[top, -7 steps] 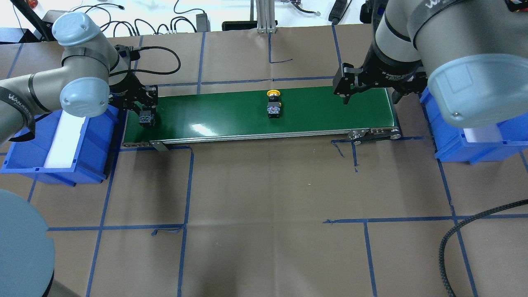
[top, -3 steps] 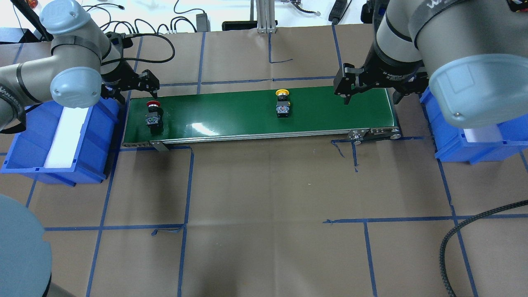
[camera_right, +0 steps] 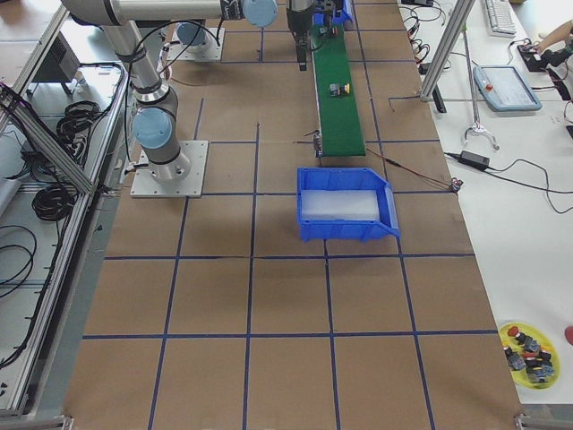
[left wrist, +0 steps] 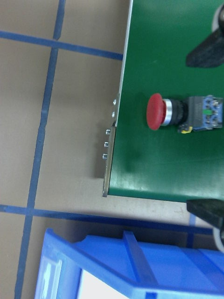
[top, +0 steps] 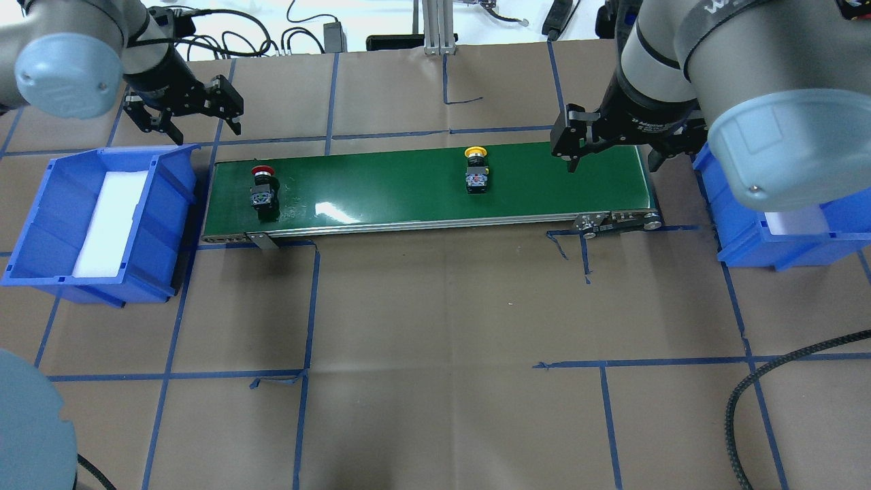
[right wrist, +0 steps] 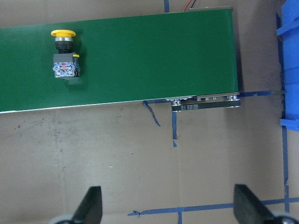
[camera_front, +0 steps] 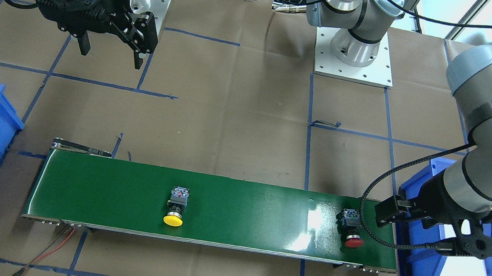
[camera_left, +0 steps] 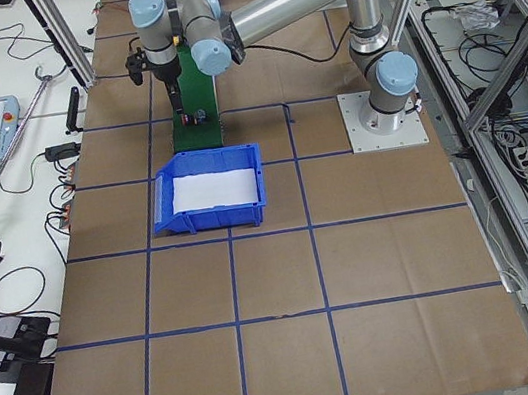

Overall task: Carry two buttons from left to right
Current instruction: 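Raise the left gripper away while the belt carries both buttons along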

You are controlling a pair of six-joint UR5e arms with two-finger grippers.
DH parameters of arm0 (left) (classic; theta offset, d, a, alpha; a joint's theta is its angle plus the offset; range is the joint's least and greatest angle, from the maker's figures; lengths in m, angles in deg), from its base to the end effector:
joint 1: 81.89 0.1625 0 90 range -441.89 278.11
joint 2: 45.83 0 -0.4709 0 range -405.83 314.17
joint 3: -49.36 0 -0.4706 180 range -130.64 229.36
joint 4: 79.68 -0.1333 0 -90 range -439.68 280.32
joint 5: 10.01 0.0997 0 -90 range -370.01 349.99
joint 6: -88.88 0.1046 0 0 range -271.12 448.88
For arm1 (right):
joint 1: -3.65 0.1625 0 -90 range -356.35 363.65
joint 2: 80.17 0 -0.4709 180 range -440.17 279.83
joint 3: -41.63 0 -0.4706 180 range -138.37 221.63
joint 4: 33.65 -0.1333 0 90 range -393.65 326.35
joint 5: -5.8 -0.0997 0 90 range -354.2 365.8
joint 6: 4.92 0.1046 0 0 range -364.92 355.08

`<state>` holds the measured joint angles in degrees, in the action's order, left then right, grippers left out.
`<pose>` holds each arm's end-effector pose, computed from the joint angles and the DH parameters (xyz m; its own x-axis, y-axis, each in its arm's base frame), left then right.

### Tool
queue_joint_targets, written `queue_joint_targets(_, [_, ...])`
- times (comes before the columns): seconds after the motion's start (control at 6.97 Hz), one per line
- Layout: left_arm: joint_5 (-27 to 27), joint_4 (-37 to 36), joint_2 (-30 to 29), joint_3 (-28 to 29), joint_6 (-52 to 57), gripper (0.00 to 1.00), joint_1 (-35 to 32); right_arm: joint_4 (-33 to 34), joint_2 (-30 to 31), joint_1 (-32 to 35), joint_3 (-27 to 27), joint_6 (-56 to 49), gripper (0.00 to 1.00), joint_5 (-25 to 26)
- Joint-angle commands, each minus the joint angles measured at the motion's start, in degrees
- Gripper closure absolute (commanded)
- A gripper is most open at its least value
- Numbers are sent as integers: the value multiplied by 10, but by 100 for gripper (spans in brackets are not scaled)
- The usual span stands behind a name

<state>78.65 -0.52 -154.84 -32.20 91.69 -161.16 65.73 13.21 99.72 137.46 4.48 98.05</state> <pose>0.0000 -0.7289 0.4173 -0.9902 -0.1376 0.0231 -0.1378 0.9904 -0.0059 0.1870 -0.5372 0.5207 -0.9979 0.0616 0.0187 0.0588 0.9904 -0.1254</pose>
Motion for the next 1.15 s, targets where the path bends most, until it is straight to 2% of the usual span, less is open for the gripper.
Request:
queue_joint_targets(0.0, [-6,102,11,72,0,1,-25,0,0,0,1,0,0,0])
queue_joint_targets(0.14, [0,120,20,83,-2,1,-50,0,-1,0,1,0,0,0])
queue_joint_targets(0.43, [3,141,37,69,-3,1,-72,0,-3,1,1,0,0,0])
queue_joint_targets(0.57, [4,146,49,54,-2,1,-73,0,-4,1,1,0,0,0])
queue_joint_targets(0.86, [17,136,92,-12,4,1,-71,0,-4,1,1,0,0,0])
queue_joint_targets(1.0, [17,135,99,-18,4,1,-71,0,-4,1,2,0,0,0])
